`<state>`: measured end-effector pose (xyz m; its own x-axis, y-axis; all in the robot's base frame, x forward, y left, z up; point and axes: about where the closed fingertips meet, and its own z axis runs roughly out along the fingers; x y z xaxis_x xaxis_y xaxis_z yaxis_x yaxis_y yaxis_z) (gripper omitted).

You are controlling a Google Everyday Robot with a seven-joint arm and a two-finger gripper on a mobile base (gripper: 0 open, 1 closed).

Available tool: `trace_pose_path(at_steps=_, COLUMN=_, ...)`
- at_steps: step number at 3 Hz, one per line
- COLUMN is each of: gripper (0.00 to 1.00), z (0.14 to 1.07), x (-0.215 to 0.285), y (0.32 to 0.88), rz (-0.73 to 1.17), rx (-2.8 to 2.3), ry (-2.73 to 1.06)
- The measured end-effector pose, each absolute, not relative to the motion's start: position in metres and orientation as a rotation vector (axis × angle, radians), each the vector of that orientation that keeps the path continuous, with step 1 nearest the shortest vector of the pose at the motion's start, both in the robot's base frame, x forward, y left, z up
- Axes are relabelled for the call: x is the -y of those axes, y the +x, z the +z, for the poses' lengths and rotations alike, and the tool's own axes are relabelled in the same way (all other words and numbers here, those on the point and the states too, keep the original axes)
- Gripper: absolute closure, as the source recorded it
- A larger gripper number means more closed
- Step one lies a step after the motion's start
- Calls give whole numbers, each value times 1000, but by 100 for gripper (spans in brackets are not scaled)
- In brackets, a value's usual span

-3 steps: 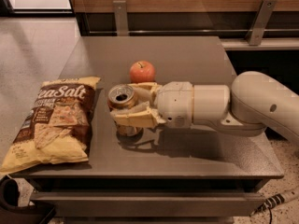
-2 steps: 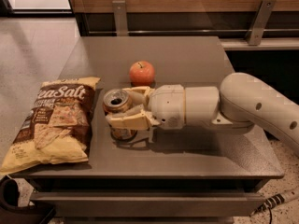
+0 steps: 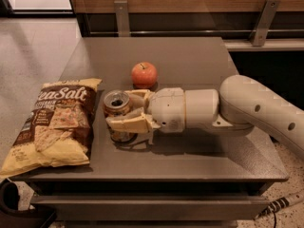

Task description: Move orange can near brown chip bag

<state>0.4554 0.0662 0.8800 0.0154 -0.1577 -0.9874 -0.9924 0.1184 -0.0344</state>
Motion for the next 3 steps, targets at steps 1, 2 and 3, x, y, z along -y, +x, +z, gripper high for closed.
trace_pose_path(at_steps=1, gripper=65, z=880, x=-66, y=455, rz=1022, rx=-1359, ry=-1243)
trace_pose_path(at_steps=2, gripper=41, z=880, x=-66, y=455, rz=1022, rx=-1359, ry=-1243)
trace_pose_path(at_steps=3, gripper=2, z=881, x=-69, y=454, rz=1025, rx=-1355, ry=-1249)
